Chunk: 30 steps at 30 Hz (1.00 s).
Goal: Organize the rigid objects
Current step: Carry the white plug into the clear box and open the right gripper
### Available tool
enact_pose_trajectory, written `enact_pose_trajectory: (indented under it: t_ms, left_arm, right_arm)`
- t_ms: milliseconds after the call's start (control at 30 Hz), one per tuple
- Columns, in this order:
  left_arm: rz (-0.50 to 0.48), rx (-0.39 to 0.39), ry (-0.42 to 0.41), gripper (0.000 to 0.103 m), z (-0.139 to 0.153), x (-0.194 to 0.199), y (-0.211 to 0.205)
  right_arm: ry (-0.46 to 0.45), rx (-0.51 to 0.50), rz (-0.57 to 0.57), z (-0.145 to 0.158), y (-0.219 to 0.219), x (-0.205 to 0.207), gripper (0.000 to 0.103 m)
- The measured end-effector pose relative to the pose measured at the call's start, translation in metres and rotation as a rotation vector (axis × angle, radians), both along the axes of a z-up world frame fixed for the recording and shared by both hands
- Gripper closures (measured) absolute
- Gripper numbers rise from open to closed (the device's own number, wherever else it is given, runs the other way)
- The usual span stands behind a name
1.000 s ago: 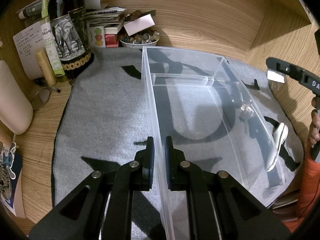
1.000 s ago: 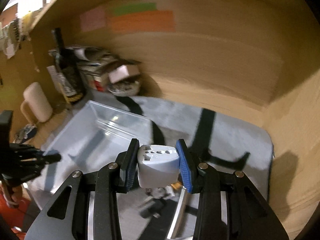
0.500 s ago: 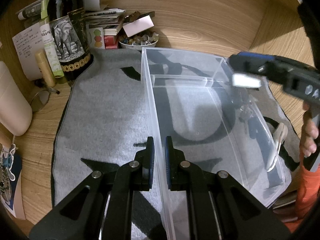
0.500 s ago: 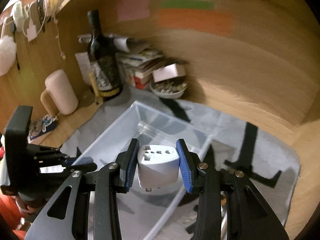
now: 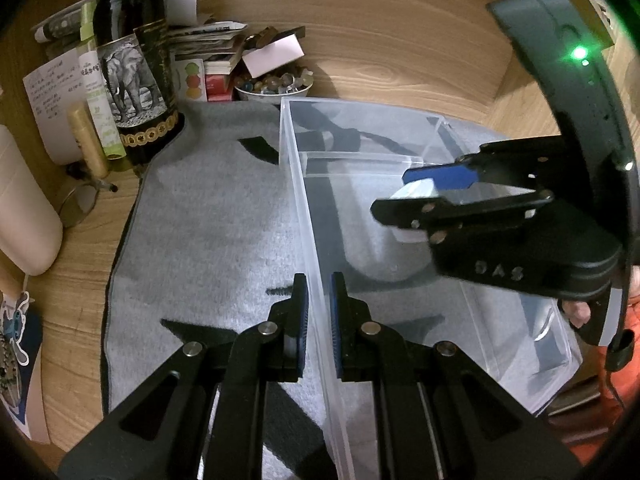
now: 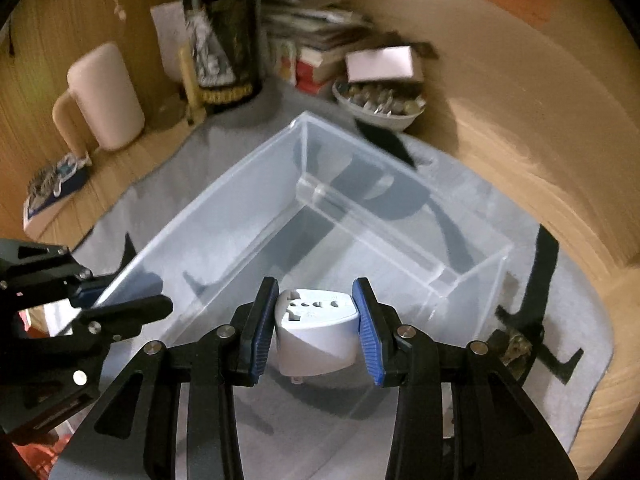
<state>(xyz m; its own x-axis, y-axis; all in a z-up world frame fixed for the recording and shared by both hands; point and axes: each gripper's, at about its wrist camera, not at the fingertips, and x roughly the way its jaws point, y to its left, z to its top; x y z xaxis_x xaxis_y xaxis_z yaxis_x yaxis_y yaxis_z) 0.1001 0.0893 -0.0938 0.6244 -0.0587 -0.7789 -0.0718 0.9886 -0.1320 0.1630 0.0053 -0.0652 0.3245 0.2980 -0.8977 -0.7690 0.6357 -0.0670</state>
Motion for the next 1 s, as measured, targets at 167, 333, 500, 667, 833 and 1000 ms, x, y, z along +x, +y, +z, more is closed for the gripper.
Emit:
enact_pose_trajectory:
  t_ms: [167,333,500,667,833,1000]
  left_arm:
    - [-0.003,-0.003,-0.003,0.093,0.0,-0.001,0.0]
    - [-0.003,-0.002,-0.003,0.093,0.0,-0.001,0.0]
    - [-0.004,-0.003,-0.003,0.093,-0.001,0.0,0.001]
    - [-0.004,-0.003,-0.003,0.093,0.0,-0.001,0.001]
    - [-0.004,-0.002,-0.003,0.093,0.0,-0.001,0.001]
    - [-0.004,-0.003,-0.003,0.093,0.0,-0.001,0.001]
  right_arm:
    - [-0.011,-0.028,0.02,-0.003,0.006,-0.006,0.068]
    - [-0.014,-0.013,0.018,0.0,0.006,-0.007,0.068]
    - [-0.043,0.03,0.0,0.011,-0.002,-0.008,0.054]
    - [-0.103,0.073,-0.011,0.03,-0.011,-0.013,0.036]
    - [-0.161,0.131,-0.051,0.053,-0.027,-0.014,0.023]
    - [-0.21,0.164,-0.102,0.071,-0.046,-0.012,0.02]
